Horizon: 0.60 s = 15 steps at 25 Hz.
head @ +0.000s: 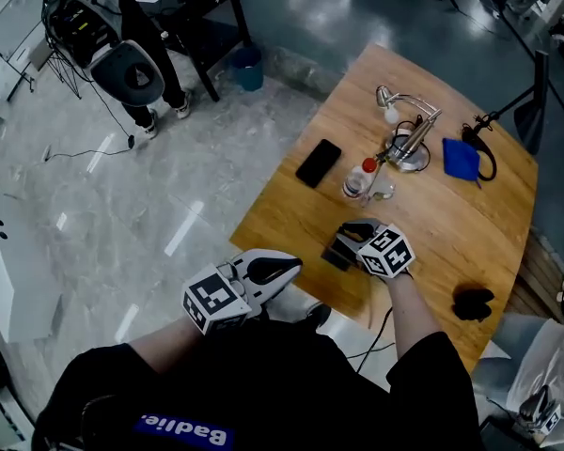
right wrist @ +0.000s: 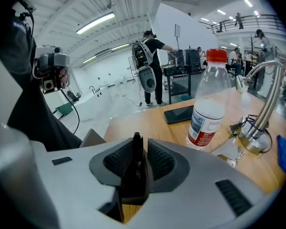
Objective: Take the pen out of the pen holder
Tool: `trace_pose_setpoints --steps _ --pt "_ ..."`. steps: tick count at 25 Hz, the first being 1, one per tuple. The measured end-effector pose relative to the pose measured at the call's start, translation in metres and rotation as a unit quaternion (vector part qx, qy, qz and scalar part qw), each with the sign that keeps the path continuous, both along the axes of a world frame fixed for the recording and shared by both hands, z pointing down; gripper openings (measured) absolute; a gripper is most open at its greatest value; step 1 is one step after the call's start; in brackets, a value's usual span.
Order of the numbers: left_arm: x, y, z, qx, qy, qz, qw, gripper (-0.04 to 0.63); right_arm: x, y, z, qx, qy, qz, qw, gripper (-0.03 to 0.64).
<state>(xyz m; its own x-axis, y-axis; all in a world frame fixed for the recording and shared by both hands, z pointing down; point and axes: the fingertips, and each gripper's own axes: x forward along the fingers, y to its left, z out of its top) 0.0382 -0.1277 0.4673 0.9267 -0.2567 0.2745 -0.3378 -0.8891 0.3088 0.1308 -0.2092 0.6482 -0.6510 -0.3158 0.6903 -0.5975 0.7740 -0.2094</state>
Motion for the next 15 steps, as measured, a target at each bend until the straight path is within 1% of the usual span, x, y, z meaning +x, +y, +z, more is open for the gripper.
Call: trace_pose_setpoints --steps 7,11,15 --pt "-0.005 0.001 0.004 -0.005 0.001 -0.001 1.0 0.008 0.001 0.002 -0.002 0.005 0.003 -0.003 1.0 0.064" --pt "-0.006 0.004 0.001 -0.004 0.006 0.007 0.9999 0.008 0.007 0.0 -0.015 0.017 0.002 0.011 1.0 0.064" --pt "-0.006 0.005 -0.003 -0.004 0.012 0.021 0.9997 0.008 0.016 -0.001 -0.042 0.037 -0.003 0.033 0.999 0.064"
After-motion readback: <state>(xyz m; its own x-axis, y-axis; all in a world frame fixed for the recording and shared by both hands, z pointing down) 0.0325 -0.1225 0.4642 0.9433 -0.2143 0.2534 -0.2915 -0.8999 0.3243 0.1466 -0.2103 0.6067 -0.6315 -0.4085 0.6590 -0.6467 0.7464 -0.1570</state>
